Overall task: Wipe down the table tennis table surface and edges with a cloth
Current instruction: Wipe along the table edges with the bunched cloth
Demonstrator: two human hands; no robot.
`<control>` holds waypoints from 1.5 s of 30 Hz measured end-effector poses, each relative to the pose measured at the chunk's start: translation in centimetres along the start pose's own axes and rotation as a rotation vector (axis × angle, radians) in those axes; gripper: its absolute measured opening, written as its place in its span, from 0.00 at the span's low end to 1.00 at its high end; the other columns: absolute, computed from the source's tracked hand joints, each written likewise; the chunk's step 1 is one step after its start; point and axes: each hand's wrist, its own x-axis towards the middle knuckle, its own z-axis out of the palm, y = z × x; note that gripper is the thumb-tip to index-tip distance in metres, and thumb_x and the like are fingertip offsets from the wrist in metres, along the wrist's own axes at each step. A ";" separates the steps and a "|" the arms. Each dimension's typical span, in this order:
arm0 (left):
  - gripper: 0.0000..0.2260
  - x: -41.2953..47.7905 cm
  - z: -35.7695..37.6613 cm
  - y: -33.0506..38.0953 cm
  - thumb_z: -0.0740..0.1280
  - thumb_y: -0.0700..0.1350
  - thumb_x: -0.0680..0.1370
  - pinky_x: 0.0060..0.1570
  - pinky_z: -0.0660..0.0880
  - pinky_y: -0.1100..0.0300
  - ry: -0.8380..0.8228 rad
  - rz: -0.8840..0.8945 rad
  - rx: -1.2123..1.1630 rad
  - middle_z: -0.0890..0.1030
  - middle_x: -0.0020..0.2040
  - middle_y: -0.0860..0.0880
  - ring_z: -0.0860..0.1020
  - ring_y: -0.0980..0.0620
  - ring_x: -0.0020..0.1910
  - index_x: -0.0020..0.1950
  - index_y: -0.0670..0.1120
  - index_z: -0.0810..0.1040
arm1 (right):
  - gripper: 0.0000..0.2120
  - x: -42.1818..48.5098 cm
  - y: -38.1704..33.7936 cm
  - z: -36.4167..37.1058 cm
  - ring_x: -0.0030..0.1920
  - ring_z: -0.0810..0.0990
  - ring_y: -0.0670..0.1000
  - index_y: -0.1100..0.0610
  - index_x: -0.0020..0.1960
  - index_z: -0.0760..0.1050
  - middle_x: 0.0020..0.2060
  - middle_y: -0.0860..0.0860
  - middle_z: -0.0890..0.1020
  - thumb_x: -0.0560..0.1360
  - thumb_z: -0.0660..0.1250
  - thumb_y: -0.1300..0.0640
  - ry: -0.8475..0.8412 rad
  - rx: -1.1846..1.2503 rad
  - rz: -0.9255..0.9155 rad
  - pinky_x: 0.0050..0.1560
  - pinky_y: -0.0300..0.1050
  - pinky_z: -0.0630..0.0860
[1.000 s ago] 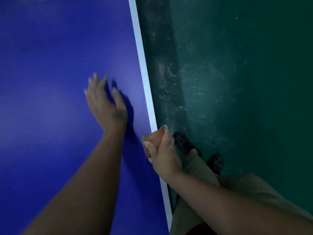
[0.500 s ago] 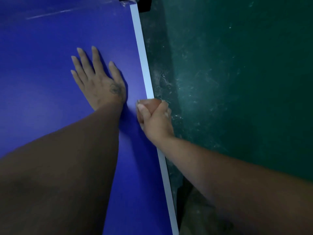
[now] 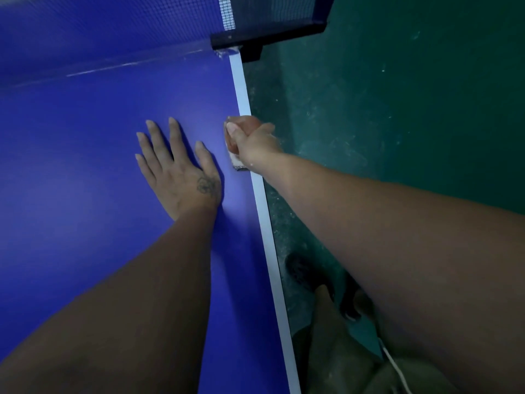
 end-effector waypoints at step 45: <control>0.30 9.5 2.2 5.3 0.58 0.59 0.87 0.86 0.50 0.41 0.005 -0.232 0.016 0.58 0.89 0.47 0.54 0.44 0.89 0.88 0.50 0.63 | 0.25 5.5 -9.2 -1.3 0.65 0.79 0.61 0.56 0.68 0.69 0.66 0.57 0.80 0.84 0.64 0.37 0.130 0.100 -0.090 0.61 0.53 0.75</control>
